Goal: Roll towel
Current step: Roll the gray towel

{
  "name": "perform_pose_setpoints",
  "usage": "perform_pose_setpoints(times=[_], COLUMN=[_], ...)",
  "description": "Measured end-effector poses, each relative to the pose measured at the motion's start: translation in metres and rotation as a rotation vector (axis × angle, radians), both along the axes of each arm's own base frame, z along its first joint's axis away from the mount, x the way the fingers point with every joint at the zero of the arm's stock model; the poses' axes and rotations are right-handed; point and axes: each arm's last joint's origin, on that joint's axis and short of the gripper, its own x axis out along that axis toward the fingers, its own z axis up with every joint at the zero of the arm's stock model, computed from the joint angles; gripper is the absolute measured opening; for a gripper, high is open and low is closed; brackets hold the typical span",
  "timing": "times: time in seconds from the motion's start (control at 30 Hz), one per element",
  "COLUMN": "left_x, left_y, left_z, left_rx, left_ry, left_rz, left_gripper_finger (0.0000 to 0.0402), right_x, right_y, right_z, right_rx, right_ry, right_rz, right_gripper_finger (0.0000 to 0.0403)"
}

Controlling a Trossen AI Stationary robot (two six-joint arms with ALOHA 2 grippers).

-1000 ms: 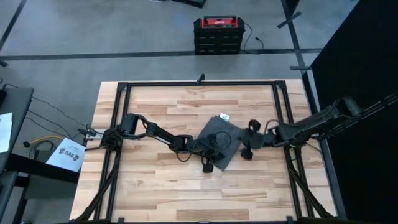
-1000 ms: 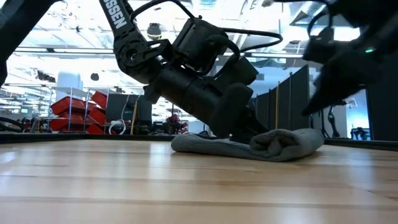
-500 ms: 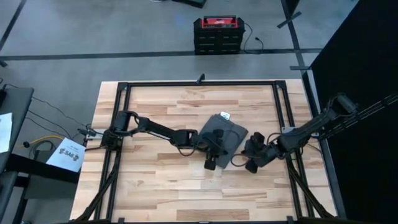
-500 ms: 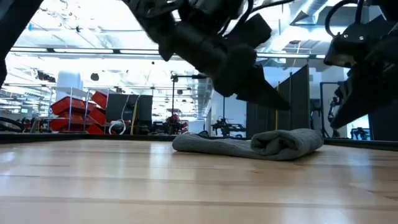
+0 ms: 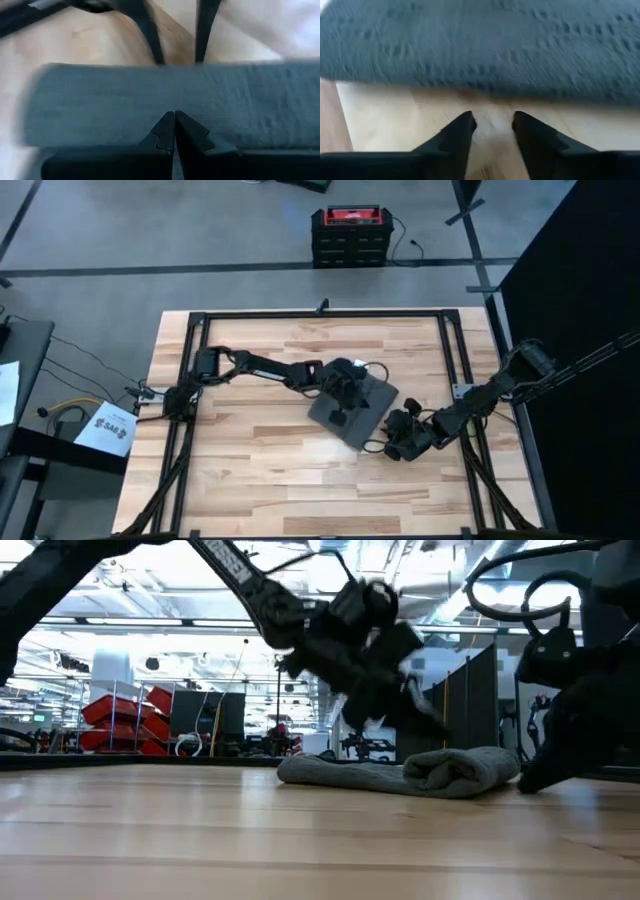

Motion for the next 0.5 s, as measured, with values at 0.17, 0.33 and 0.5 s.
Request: perform_pose_setpoints(times=[0.17,0.33,0.5], left_x=[0.004,0.001,0.000], left_y=[0.001,0.012,0.014], left_z=[-0.014,-0.024,-0.025], left_rx=[0.014,-0.004,-0.008], left_ry=[-0.003,0.042,0.054], left_rz=[-0.006,0.012,0.018], left_gripper_finger=[0.0000,0.0000,0.0000], right_x=[0.007,0.008,0.010], right_y=[0.000,-0.001,-0.007], right_z=[-0.011,-0.014,-0.012], right_rx=[-0.012,-0.057,-0.076], right_ry=[-0.033,-0.037,-0.032], right_rz=[-0.056,-0.056,-0.053], right_gripper_finger=[0.0219,0.0245,0.0245])
